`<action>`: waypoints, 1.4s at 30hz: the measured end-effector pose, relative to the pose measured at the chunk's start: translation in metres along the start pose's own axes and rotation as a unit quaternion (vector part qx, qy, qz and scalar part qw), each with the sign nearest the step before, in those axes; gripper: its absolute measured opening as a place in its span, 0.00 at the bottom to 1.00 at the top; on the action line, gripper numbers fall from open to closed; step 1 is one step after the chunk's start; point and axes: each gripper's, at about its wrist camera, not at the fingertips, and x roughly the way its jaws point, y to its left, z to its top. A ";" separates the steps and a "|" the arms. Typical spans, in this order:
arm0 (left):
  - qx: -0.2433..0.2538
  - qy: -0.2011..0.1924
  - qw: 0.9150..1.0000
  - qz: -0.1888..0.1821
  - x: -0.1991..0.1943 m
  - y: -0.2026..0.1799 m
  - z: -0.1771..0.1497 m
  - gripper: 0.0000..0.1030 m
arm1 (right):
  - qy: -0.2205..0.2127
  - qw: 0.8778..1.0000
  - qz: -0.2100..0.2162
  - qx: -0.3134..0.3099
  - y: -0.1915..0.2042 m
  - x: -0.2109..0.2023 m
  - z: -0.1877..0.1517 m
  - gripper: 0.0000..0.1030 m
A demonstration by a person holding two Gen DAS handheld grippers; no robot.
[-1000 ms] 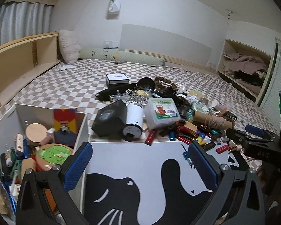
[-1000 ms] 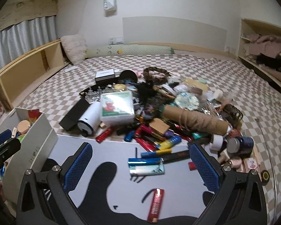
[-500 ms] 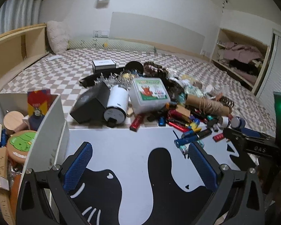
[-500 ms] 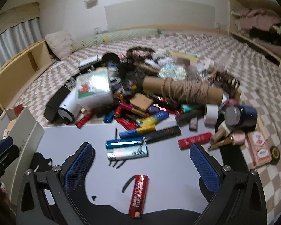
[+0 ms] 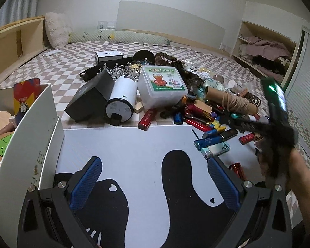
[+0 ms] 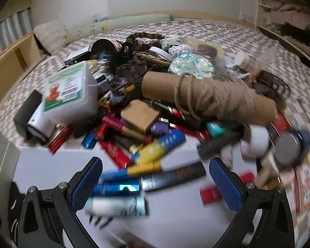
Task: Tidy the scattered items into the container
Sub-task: 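Withdraw both open tools from the container back over the pile, then move the right tool over the red lighter while the left tool approaches the blue lighter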
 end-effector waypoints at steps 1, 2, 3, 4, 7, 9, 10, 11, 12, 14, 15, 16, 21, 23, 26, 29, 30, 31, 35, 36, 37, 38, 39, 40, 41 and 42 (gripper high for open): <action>0.000 0.002 1.000 0.001 0.001 0.001 -0.001 1.00 | 0.005 1.000 0.000 -0.003 0.001 0.007 0.005 0.97; 0.000 0.004 1.000 0.001 0.003 0.001 -0.001 1.00 | 0.010 1.000 0.000 -0.006 0.001 0.014 0.010 0.93; -0.001 0.006 1.000 0.000 0.005 0.002 -0.002 1.00 | 0.017 1.000 0.004 -0.007 0.002 0.021 0.012 0.93; -0.002 0.008 1.000 0.000 0.006 0.002 -0.002 1.00 | 0.025 1.000 0.007 -0.008 0.002 0.029 0.014 0.92; -0.003 0.011 1.000 0.000 0.009 0.003 -0.002 1.00 | 0.043 0.999 0.021 -0.008 0.003 0.046 0.009 0.84; -0.005 0.011 1.000 -0.002 0.009 0.003 -0.001 1.00 | 0.045 0.998 0.038 0.001 0.002 0.050 0.001 0.84; -0.007 0.011 1.000 -0.003 0.009 0.003 -0.001 1.00 | 0.039 0.998 0.043 0.002 0.002 0.047 -0.003 0.84; -0.009 0.011 1.000 -0.004 0.009 0.004 0.000 1.00 | 0.036 0.998 0.043 -0.007 0.004 0.043 -0.010 0.84; -0.011 0.011 1.000 -0.006 0.008 0.004 0.000 1.00 | 0.034 0.998 0.043 -0.017 0.006 0.039 -0.016 0.84; -0.014 0.010 1.000 -0.009 0.007 0.004 0.001 1.00 | 0.033 0.998 0.038 -0.039 0.011 0.031 -0.029 0.84; -0.015 0.010 1.000 -0.010 0.007 0.003 0.001 1.00 | 0.032 0.998 0.036 -0.050 0.013 0.026 -0.036 0.84; -0.014 0.009 1.000 -0.011 0.006 0.003 0.001 1.00 | 0.033 0.997 0.039 -0.053 0.014 0.022 -0.040 0.83; -0.007 0.002 1.000 -0.017 -0.002 -0.002 0.002 1.00 | 0.038 0.992 0.053 -0.110 0.036 0.002 -0.065 0.79; -0.005 -0.003 1.000 -0.017 -0.006 -0.003 0.003 1.00 | 0.044 0.988 0.072 -0.131 0.048 -0.009 -0.079 0.79; -0.009 -0.009 1.000 -0.018 -0.011 0.000 0.004 1.00 | 0.045 0.983 0.086 -0.154 0.061 -0.026 -0.102 0.79; -0.014 -0.015 1.000 -0.019 -0.016 0.004 0.005 1.00 | 0.048 0.976 0.118 -0.174 0.070 -0.042 -0.121 0.79; -0.015 -0.017 1.000 -0.019 -0.017 0.005 0.006 1.00 | 0.050 0.973 0.130 -0.182 0.073 -0.046 -0.126 0.79; -0.016 -0.018 1.000 -0.019 -0.018 0.006 0.006 1.00 | 0.053 0.970 0.143 -0.191 0.075 -0.050 -0.129 0.79; -0.017 -0.023 0.999 -0.019 -0.023 0.008 0.006 1.00 | 0.068 0.957 0.189 -0.210 0.082 -0.064 -0.134 0.79; -0.016 -0.024 0.999 -0.020 -0.023 0.009 0.006 1.00 | 0.069 0.958 0.192 -0.201 0.081 -0.066 -0.130 0.79; -0.016 -0.024 0.999 -0.020 -0.024 0.009 0.006 1.00 | 0.069 0.962 0.192 -0.181 0.073 -0.070 -0.127 0.79; -0.016 -0.025 0.999 -0.020 -0.024 0.010 0.006 1.00 | 0.065 0.966 0.189 -0.165 0.067 -0.072 -0.123 0.79; -0.016 -0.025 0.999 -0.020 -0.024 0.010 0.006 1.00 | 0.061 0.969 0.186 -0.148 0.060 -0.074 -0.119 0.79; -0.015 -0.024 0.999 -0.021 -0.023 0.009 0.005 1.00 | 0.057 0.973 0.179 -0.132 0.052 -0.077 -0.116 0.79; -0.015 -0.022 0.999 -0.021 -0.022 0.009 0.005 1.00 | 0.052 0.977 0.171 -0.116 0.043 -0.080 -0.113 0.79; -0.014 -0.020 0.999 -0.022 -0.021 0.008 0.004 1.00 | 0.048 0.980 0.163 -0.100 0.035 -0.083 -0.110 0.79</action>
